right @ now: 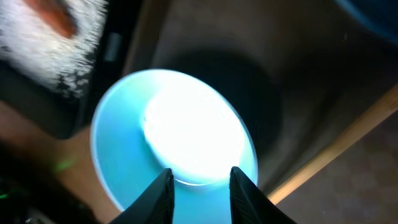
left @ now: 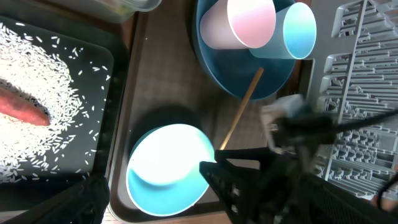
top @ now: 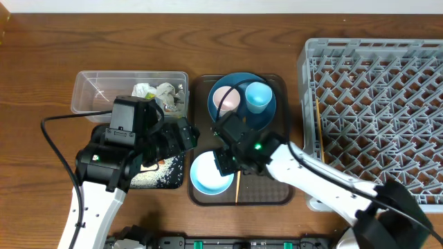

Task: Sort waste into correct bins and load items into the dishwasher rack
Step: 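Move right gripper back to the tray and grasp the second chopstick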

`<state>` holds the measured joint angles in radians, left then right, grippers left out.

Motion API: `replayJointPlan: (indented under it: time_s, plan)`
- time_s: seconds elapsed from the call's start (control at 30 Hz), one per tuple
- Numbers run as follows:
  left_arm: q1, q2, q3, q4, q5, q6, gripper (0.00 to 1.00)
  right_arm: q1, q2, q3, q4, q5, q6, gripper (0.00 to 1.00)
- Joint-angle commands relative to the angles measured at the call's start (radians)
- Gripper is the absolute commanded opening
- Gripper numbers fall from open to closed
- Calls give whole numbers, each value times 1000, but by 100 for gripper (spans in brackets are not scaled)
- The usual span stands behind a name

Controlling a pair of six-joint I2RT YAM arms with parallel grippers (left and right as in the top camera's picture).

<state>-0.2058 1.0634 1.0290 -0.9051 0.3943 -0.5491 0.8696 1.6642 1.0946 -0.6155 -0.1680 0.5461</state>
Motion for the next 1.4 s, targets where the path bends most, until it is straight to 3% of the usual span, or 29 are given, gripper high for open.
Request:
replayJointPlan:
  time_s: [0.0,0.3,0.5,0.97,1.07,1.37]
  plan:
    - [-3,1,7,0,10,6,98,0,0,-3,6,60,35,32]
    - [-3,1,7,0,10,6,98,-76,-116,10,-60,77,75,34]
    - [-3,1,7,0,10,6,98,-114,-185,8,-211,247,183,38]
    - [-3,1,7,0,10,6,98,-62,13,-40,-37,225,217,42]
    - [-3,1,7,0,10,6,98,-62,38,-40,-31,223,217,41]
    - [-3,1,7,0,10,6,98,-43,51,-40,-20,224,217,22]
